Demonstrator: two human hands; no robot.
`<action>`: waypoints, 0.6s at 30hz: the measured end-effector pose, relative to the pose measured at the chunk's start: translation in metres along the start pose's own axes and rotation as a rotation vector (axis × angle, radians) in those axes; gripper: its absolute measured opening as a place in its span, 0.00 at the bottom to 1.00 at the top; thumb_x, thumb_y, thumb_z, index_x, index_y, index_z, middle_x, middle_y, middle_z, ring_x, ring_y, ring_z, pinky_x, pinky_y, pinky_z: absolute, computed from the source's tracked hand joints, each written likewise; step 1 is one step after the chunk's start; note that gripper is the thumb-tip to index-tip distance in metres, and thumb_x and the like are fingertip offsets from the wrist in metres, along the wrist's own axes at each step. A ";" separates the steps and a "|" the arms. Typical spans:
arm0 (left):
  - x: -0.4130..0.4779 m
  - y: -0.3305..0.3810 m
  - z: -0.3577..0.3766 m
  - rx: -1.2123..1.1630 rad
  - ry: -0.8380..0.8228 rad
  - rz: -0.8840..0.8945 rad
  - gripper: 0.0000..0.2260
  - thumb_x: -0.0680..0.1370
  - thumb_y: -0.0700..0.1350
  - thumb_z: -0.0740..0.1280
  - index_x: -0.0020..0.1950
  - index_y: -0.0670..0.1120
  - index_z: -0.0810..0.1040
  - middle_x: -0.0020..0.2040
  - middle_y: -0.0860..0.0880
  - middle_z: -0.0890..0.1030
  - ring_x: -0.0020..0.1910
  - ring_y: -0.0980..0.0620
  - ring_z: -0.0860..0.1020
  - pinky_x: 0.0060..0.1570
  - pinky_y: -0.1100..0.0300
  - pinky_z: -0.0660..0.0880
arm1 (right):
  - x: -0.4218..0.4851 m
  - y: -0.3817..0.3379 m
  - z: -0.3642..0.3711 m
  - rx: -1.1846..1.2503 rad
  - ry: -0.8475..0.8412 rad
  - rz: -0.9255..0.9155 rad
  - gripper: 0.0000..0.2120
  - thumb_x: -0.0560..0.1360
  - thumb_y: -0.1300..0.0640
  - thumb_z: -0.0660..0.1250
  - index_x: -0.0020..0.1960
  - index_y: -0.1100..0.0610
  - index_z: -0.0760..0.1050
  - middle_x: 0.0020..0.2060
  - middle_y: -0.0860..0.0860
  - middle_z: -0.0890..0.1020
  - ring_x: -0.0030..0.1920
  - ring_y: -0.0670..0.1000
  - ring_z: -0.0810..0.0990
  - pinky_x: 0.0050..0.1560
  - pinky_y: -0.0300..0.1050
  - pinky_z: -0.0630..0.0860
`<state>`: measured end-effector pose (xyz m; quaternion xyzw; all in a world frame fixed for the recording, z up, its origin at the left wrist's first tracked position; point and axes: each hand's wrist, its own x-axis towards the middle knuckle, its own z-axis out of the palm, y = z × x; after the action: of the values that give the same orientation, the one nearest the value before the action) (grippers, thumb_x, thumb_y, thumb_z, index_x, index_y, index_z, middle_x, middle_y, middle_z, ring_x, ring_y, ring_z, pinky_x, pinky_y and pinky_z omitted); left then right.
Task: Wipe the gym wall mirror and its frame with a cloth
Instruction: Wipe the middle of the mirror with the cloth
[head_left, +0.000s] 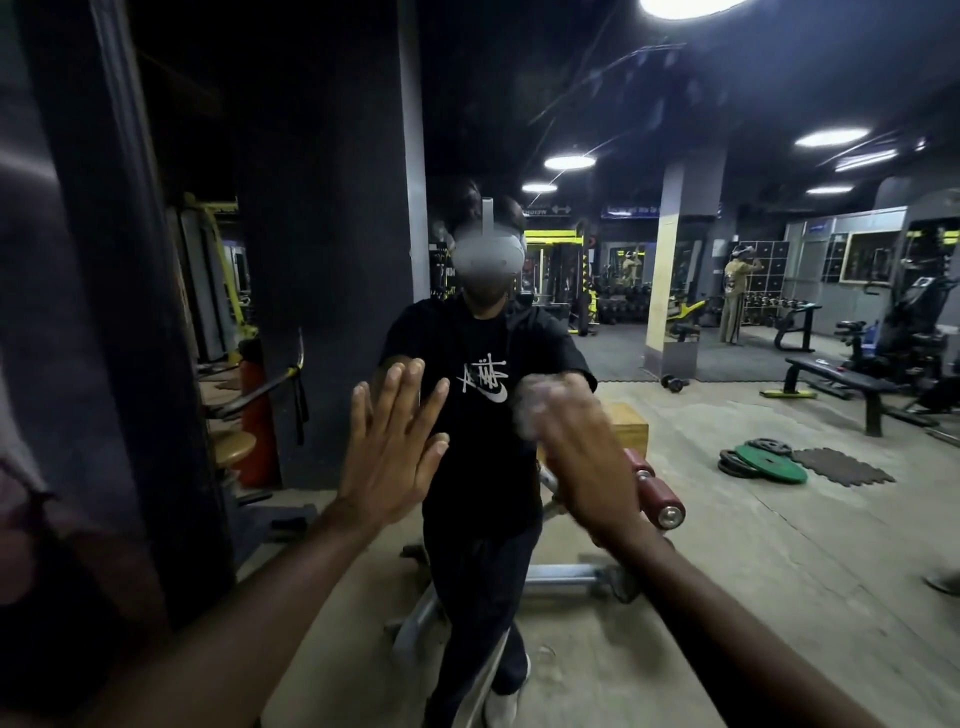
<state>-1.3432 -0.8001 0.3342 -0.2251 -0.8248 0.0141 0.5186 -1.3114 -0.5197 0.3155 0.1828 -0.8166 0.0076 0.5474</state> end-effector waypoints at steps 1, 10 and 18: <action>-0.007 -0.006 -0.001 -0.008 -0.007 -0.014 0.32 0.83 0.55 0.60 0.84 0.49 0.54 0.84 0.41 0.50 0.83 0.40 0.50 0.76 0.30 0.46 | 0.002 0.010 -0.006 0.036 0.067 0.235 0.24 0.84 0.54 0.49 0.77 0.61 0.67 0.77 0.60 0.67 0.78 0.62 0.63 0.74 0.65 0.65; -0.036 -0.077 -0.012 0.018 -0.051 -0.092 0.38 0.80 0.63 0.58 0.84 0.47 0.53 0.84 0.40 0.43 0.83 0.38 0.45 0.75 0.28 0.42 | 0.007 -0.119 0.048 0.130 0.113 0.214 0.31 0.80 0.58 0.59 0.82 0.58 0.55 0.82 0.58 0.53 0.82 0.62 0.51 0.78 0.63 0.55; -0.007 -0.120 -0.020 0.055 0.059 -0.071 0.35 0.81 0.59 0.60 0.84 0.45 0.54 0.84 0.41 0.43 0.82 0.38 0.44 0.75 0.27 0.48 | 0.050 -0.096 0.034 0.138 0.371 0.722 0.32 0.82 0.55 0.58 0.82 0.60 0.51 0.82 0.61 0.54 0.82 0.63 0.50 0.79 0.64 0.54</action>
<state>-1.3660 -0.9148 0.3685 -0.1816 -0.8158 0.0117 0.5490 -1.3287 -0.6307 0.3286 -0.0837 -0.7134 0.2869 0.6338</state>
